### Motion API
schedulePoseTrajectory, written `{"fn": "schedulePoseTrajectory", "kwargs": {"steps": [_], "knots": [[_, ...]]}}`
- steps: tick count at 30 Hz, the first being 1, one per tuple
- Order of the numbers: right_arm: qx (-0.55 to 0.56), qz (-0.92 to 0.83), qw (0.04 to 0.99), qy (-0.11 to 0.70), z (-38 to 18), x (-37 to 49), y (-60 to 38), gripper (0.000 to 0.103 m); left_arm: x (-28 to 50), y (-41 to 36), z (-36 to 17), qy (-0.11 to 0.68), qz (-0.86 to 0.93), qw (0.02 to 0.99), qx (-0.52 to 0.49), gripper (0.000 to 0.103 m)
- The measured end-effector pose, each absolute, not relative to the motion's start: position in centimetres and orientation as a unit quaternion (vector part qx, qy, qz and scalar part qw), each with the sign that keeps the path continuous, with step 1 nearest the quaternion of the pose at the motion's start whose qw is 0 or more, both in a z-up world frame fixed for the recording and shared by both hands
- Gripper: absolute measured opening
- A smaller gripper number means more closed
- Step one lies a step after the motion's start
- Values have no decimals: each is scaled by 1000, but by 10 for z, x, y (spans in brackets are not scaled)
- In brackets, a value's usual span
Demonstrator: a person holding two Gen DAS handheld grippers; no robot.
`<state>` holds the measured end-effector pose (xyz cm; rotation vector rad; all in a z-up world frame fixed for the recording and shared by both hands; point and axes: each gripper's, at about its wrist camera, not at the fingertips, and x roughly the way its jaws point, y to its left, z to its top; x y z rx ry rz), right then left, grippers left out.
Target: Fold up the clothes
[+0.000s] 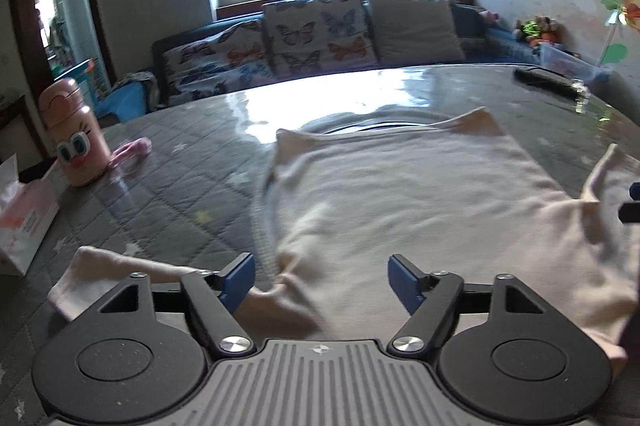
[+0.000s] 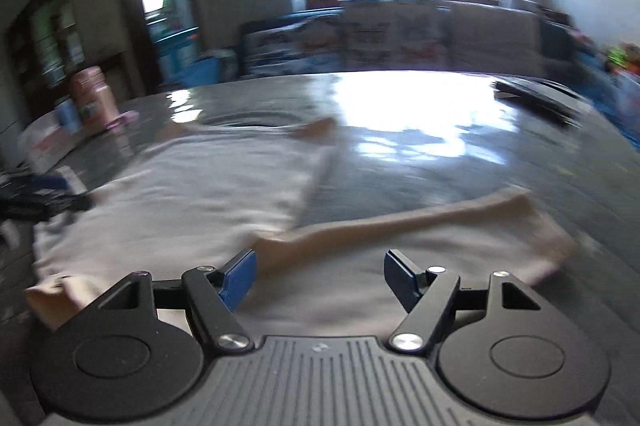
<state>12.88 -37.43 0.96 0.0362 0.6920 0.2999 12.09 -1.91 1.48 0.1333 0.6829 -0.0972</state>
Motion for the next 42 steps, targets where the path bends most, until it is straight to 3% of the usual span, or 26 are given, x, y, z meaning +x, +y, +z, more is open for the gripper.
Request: {"fn": "schedulePoseTrajectory", "kwargs": {"steps": [8, 16, 19, 21, 27, 42], "knots": [[63, 2, 939, 337, -1, 140, -455, 64, 113, -60, 14, 339, -93, 933, 76, 89], [90, -27, 935, 341, -15, 164, -477, 53, 107, -87, 11, 343, -117, 928, 88, 98], [87, -37, 937, 336, -18, 165, -477, 45, 106, -94, 10, 343, -122, 927, 91, 101], [84, -40, 938, 334, -17, 163, -474, 28, 106, -99, 9, 345, -125, 926, 92, 102], [97, -38, 938, 330, -13, 160, -482, 7, 104, -116, 4, 350, -139, 921, 105, 102], [107, -32, 947, 302, 7, 143, -490, 5, 96, -147, -9, 347, -174, 911, 137, 103]]}}
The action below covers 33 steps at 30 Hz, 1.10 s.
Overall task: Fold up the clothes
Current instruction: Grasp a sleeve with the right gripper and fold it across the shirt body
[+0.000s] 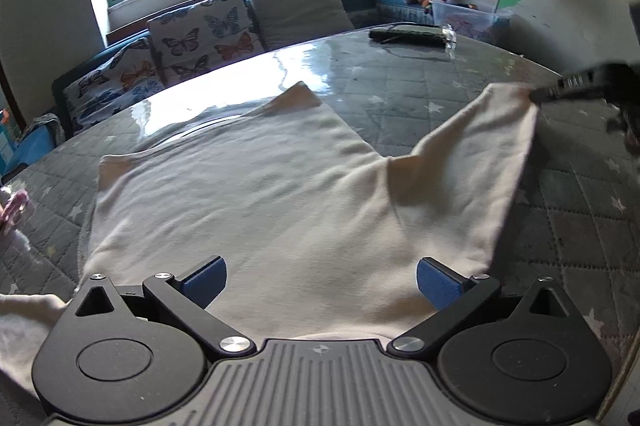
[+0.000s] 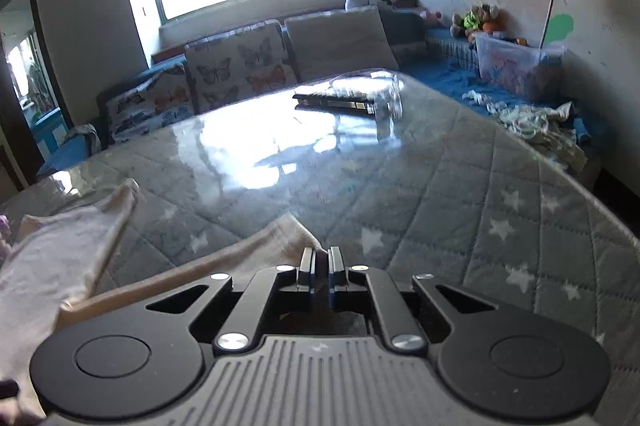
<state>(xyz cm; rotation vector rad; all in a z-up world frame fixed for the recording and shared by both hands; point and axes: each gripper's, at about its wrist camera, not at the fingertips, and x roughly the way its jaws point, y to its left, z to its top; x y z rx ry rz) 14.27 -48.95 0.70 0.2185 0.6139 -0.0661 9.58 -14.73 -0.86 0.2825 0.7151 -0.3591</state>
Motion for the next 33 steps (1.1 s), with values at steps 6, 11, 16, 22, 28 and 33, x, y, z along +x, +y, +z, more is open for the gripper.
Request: {"fn": "schedulePoseTrajectory", "kwargs": {"steps": [6, 11, 16, 22, 28, 33], "knots": [[95, -1, 959, 265, 49, 132, -471, 5, 95, -150, -16, 347, -176, 910, 141, 103], [65, 44, 969, 235, 85, 117, -435, 5, 87, -128, -4, 331, -169, 921, 119, 103], [28, 99, 972, 211, 115, 106, -384, 5, 76, -90, 7, 315, -144, 933, 96, 103], [-14, 164, 964, 207, 130, 104, -313, 5, 60, -43, 10, 306, -110, 943, 68, 103], [-39, 216, 949, 225, 122, 110, -248, 5, 43, -6, 7, 308, -78, 947, 46, 103], [-56, 256, 933, 248, 105, 113, -202, 5, 34, 16, 4, 312, -54, 948, 32, 103]]}}
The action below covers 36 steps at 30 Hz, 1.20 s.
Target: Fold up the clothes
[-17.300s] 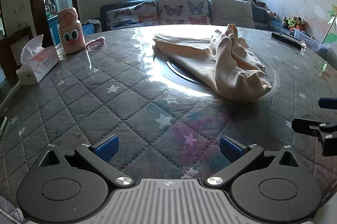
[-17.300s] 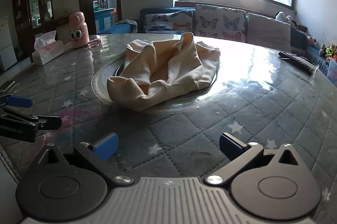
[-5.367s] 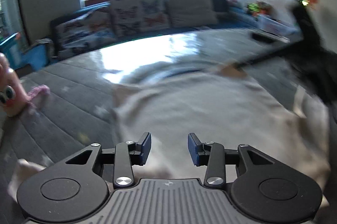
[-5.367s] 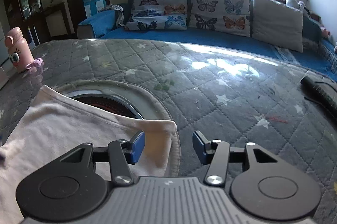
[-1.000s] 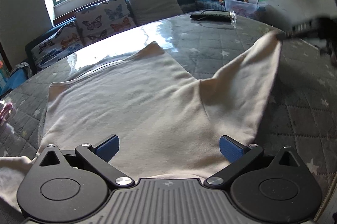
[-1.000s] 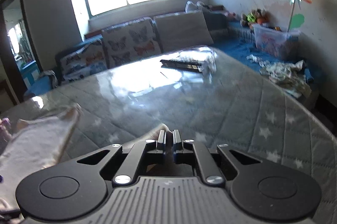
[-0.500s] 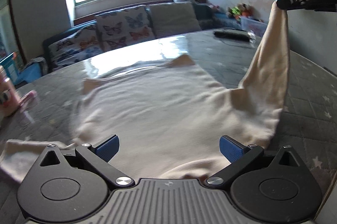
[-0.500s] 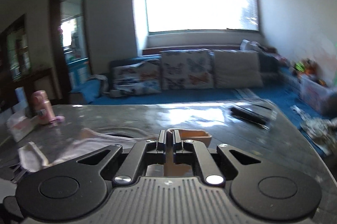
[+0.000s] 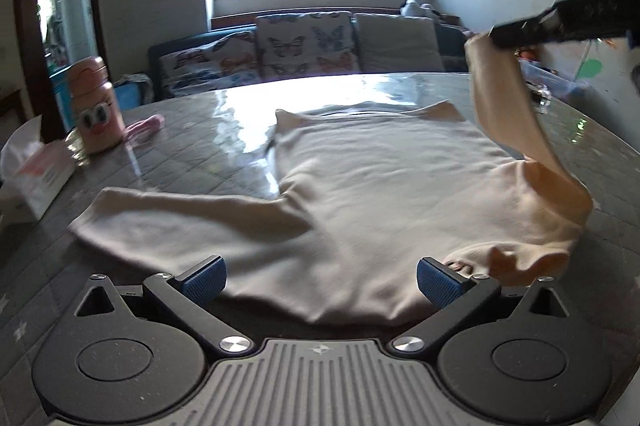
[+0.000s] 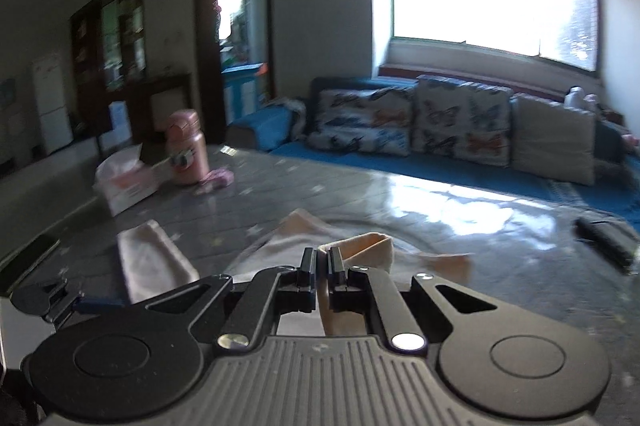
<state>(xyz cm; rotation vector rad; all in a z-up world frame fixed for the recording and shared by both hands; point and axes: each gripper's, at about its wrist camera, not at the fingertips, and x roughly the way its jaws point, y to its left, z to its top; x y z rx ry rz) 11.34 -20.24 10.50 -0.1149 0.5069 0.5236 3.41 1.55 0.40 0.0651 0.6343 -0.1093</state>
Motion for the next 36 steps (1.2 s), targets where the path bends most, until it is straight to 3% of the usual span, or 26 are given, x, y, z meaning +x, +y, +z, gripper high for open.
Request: {"fn": "schedulePoseTrajectory", "kwargs": {"steps": [5, 9, 17, 26, 31, 33, 36], "knots": [[-64, 288, 918, 265, 93, 107, -185, 12, 34, 21, 3, 315, -43, 948, 22, 103], [-67, 282, 920, 265, 95, 103, -199, 29, 39, 16, 4, 315, -47, 947, 26, 103], [-66, 241, 911, 329, 68, 106, -265, 34, 56, -8, 10, 304, -70, 949, 35, 99], [-69, 220, 903, 363, 32, 93, -305, 51, 88, -34, -3, 342, -103, 933, 44, 69], [-75, 223, 898, 371, 22, 88, -311, 56, 94, -43, -10, 355, -118, 926, 49, 40], [-77, 221, 898, 373, 18, 87, -314, 58, 93, -46, -9, 353, -127, 925, 52, 20], [-75, 221, 897, 375, 14, 87, -312, 59, 93, -51, -2, 343, -121, 929, 67, 10]]}}
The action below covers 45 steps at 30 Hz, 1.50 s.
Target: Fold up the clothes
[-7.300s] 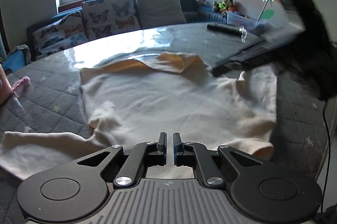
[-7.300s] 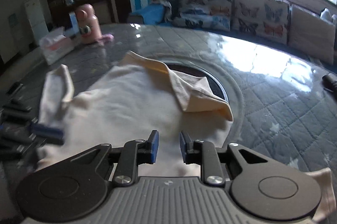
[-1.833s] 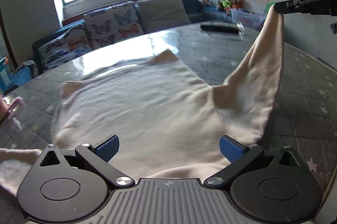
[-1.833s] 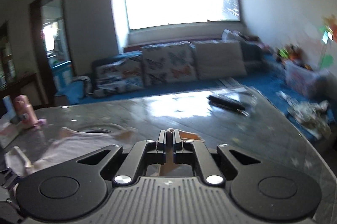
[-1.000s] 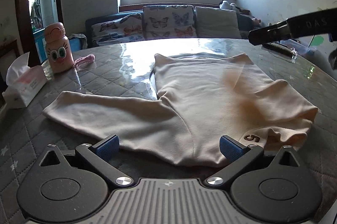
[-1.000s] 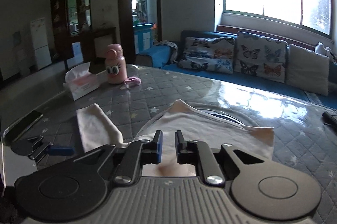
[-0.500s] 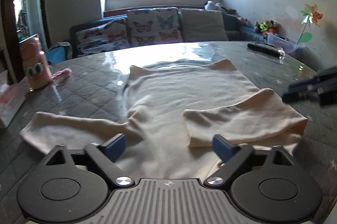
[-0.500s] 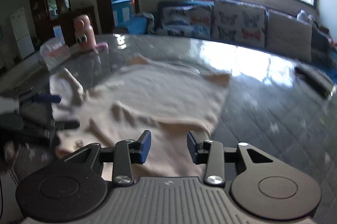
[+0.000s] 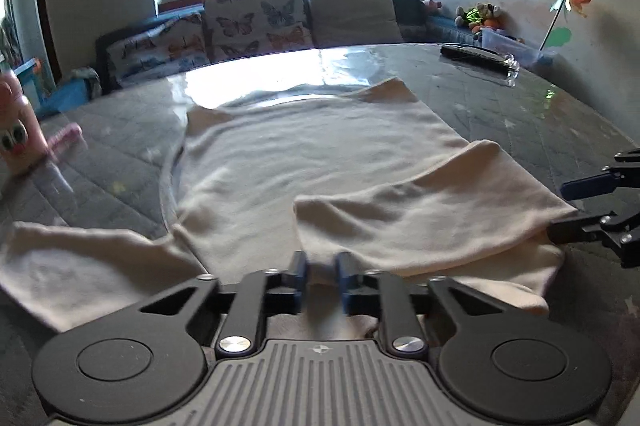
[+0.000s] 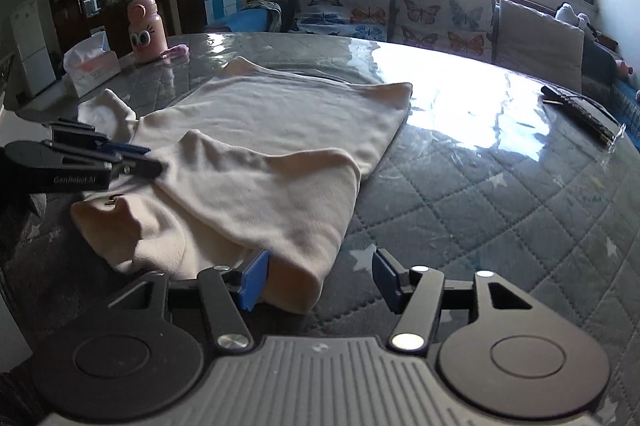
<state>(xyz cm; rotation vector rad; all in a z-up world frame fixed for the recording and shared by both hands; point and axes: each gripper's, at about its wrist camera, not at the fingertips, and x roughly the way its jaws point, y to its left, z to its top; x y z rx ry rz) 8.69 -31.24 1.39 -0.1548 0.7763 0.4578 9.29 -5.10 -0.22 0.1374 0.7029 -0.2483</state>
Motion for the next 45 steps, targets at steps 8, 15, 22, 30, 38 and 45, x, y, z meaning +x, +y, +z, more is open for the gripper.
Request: {"fn": "schedulePoseTrajectory", "kwargs": {"steps": [8, 15, 22, 30, 38, 45], "knots": [[-81, 211, 898, 376, 5, 86, -308, 62, 90, -54, 54, 268, -123, 953, 71, 8], [-93, 188, 901, 379, 4, 81, -314, 63, 84, -52, 84, 228, -132, 962, 76, 8], [-99, 185, 899, 383, 6, 77, -319, 64, 75, -33, 40, 298, -114, 944, 90, 12], [-96, 226, 894, 374, 26, 79, -312, 59, 69, -8, 16, 325, -78, 939, 86, 26], [-71, 253, 896, 357, 32, 111, -283, 34, 83, -19, 13, 324, -117, 938, 51, 26], [-69, 257, 889, 372, 14, 136, -266, 32, 101, -21, -8, 349, -124, 928, 35, 26]]}}
